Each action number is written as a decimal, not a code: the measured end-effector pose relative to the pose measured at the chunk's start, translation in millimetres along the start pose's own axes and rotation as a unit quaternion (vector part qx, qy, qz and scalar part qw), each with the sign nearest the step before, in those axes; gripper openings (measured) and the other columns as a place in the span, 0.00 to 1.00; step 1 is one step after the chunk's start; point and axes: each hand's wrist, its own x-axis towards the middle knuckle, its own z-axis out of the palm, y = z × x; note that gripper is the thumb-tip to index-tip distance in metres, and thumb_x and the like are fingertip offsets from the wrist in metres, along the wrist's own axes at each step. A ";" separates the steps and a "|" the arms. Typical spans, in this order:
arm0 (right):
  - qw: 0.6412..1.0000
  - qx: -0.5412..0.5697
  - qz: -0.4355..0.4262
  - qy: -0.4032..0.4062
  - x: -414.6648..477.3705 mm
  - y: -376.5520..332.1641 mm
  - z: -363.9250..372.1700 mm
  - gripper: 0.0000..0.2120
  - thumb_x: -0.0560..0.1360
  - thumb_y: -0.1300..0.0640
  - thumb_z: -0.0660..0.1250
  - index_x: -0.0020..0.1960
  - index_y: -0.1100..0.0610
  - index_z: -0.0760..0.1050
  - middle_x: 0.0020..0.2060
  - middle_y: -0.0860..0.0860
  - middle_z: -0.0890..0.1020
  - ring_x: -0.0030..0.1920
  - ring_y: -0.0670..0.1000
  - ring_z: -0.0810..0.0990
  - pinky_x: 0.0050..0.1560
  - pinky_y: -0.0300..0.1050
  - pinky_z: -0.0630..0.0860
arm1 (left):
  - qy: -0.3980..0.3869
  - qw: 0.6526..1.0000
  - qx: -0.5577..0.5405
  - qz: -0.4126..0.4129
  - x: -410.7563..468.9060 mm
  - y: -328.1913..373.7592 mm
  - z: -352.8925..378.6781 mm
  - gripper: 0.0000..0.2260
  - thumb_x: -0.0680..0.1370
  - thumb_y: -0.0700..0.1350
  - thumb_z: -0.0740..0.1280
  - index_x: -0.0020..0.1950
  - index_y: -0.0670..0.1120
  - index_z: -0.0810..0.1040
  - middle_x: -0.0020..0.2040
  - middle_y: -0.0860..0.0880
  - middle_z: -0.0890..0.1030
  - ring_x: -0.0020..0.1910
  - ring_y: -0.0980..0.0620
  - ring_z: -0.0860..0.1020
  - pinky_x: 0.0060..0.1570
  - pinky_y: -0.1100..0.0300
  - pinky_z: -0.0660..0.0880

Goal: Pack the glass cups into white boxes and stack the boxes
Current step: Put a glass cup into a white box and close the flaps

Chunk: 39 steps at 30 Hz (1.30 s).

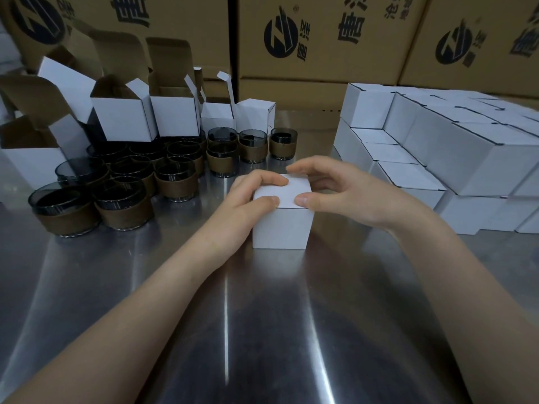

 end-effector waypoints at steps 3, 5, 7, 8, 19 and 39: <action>0.996 -0.081 -0.019 0.038 -3.6 -5.2 0.2 0.17 0.74 0.53 0.72 0.61 0.42 0.74 0.60 0.39 0.75 0.61 0.39 0.74 0.60 0.41 0.73 | 0.003 1.000 0.009 0.004 0.2 -2.5 -0.6 0.10 0.80 0.45 0.65 0.60 0.54 0.75 0.66 0.46 0.70 0.64 0.48 0.73 0.60 0.55 0.72; 0.989 -0.127 -0.038 0.065 -4.4 -8.9 5.1 0.14 0.74 0.54 0.70 0.58 0.42 0.76 0.58 0.40 0.74 0.58 0.41 0.73 0.56 0.39 0.71 | 0.017 1.000 0.014 0.016 0.6 -4.6 0.0 0.11 0.80 0.44 0.66 0.62 0.53 0.73 0.66 0.46 0.71 0.62 0.50 0.74 0.59 0.58 0.74; 0.980 -0.170 -0.047 0.096 -3.3 -12.0 14.1 0.12 0.74 0.54 0.69 0.56 0.45 0.78 0.56 0.43 0.72 0.57 0.42 0.71 0.53 0.38 0.68 | 0.038 0.999 0.015 0.027 0.7 -6.0 2.4 0.15 0.79 0.47 0.68 0.65 0.51 0.71 0.66 0.45 0.72 0.62 0.51 0.75 0.61 0.56 0.75; 0.974 -0.189 -0.044 0.113 -3.0 -13.5 18.9 0.11 0.74 0.53 0.68 0.55 0.47 0.79 0.55 0.44 0.72 0.56 0.43 0.70 0.51 0.38 0.67 | 0.051 0.998 0.020 0.032 0.8 -6.8 4.3 0.19 0.76 0.50 0.69 0.66 0.51 0.70 0.66 0.47 0.72 0.64 0.51 0.74 0.64 0.53 0.74; 0.935 -0.325 -0.013 0.144 -9.0 -29.0 45.0 0.25 0.67 0.38 0.66 0.61 0.46 0.74 0.57 0.43 0.72 0.59 0.49 0.71 0.56 0.49 0.73 | 0.148 0.987 0.036 0.054 0.9 -17.7 9.4 0.34 0.64 0.67 0.68 0.67 0.57 0.66 0.67 0.52 0.71 0.67 0.55 0.71 0.67 0.49 0.72; 0.860 -0.231 -0.026 0.455 34.9 -13.1 -25.6 0.16 0.70 0.52 0.71 0.56 0.57 0.78 0.56 0.53 0.78 0.59 0.51 0.73 0.50 0.32 0.60 | 0.124 0.964 0.193 0.130 -3.0 -19.6 16.7 0.07 0.79 0.39 0.65 0.52 0.50 0.78 0.51 0.53 0.77 0.51 0.61 0.74 0.55 0.67 0.70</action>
